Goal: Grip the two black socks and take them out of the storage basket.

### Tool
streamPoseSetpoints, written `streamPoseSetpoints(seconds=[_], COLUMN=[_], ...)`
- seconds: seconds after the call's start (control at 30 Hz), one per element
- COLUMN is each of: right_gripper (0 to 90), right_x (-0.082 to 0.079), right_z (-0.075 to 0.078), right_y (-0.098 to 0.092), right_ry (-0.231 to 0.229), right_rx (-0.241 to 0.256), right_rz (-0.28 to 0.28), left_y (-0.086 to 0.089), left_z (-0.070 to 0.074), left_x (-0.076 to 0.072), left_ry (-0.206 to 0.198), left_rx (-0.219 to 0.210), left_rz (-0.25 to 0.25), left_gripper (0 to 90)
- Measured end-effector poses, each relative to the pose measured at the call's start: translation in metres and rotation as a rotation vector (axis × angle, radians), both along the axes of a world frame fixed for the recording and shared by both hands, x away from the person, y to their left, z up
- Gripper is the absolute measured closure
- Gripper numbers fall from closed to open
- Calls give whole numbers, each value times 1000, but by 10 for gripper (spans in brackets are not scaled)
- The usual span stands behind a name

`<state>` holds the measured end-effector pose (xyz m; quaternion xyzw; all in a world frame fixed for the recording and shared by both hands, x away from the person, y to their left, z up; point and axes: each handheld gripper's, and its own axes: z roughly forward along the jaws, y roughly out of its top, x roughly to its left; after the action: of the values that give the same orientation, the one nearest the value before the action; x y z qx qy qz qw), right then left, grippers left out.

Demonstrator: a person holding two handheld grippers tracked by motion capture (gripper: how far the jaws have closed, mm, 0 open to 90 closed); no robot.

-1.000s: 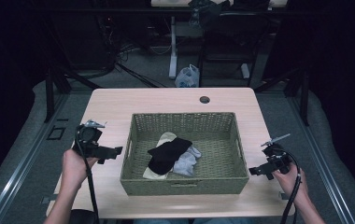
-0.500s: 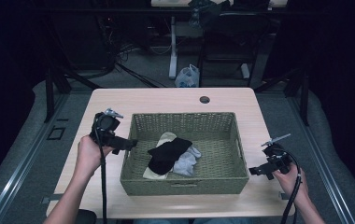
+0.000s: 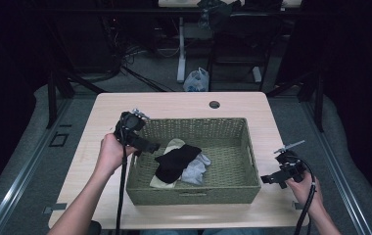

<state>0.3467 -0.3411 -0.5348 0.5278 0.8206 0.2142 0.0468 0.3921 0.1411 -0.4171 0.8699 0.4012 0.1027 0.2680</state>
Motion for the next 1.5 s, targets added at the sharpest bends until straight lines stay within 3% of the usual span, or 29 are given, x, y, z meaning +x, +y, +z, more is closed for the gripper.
streamPoseSetpoints(seconds=[0.07, 0.1, 0.33, 0.37, 0.63, 0.77, 0.83, 0.87, 0.9, 1.3, 1.37, 1.5], right_gripper=[20, 20, 19, 20, 19, 19, 20, 20, 20, 20, 20, 20], right_x=[1, 0, 0, -1, 1, 1, 1, 0, 1, 0, 0, 0], right_z=[1, 1, 2, 1, 2, 2, 2, 0, 2, 2, 2, 3], right_y=[-2, -1, -1, 0, -3, -3, -3, -1, -2, -3, -3, -3], right_ry=[13, 10, 7, -10, 3, 6, 5, -20, -3, 0, -2, 3], right_rx=[-29, -4, -8, 6, -10, -10, -10, 19, -4, 1, 3, 1], right_rz=[20, 12, 10, -10, 9, 10, 11, -19, 4, 1, 0, 7], left_y=[-5, -7, -18, -20, -34, -41, -46, -49, -51, -77, -79, -79], left_z=[-2, -2, -10, -11, -23, -32, -36, -39, -42, -65, -68, -71], left_x=[2, 3, 10, 11, 18, 21, 21, 21, 22, 31, 32, 33], left_ry=[10, 13, 51, 58, 112, 142, 157, 166, 174, 237, 242, 252], left_rx=[2, 6, 19, 17, 46, 39, 50, 57, 63, 133, 153, 162], left_rz=[-12, -16, -43, -46, -84, -96, -104, -114, -120, -155, -158, -164], left_gripper=[6, 6, 6, 6, 15, 58, 93, 120, 154, 170, 202, 395])
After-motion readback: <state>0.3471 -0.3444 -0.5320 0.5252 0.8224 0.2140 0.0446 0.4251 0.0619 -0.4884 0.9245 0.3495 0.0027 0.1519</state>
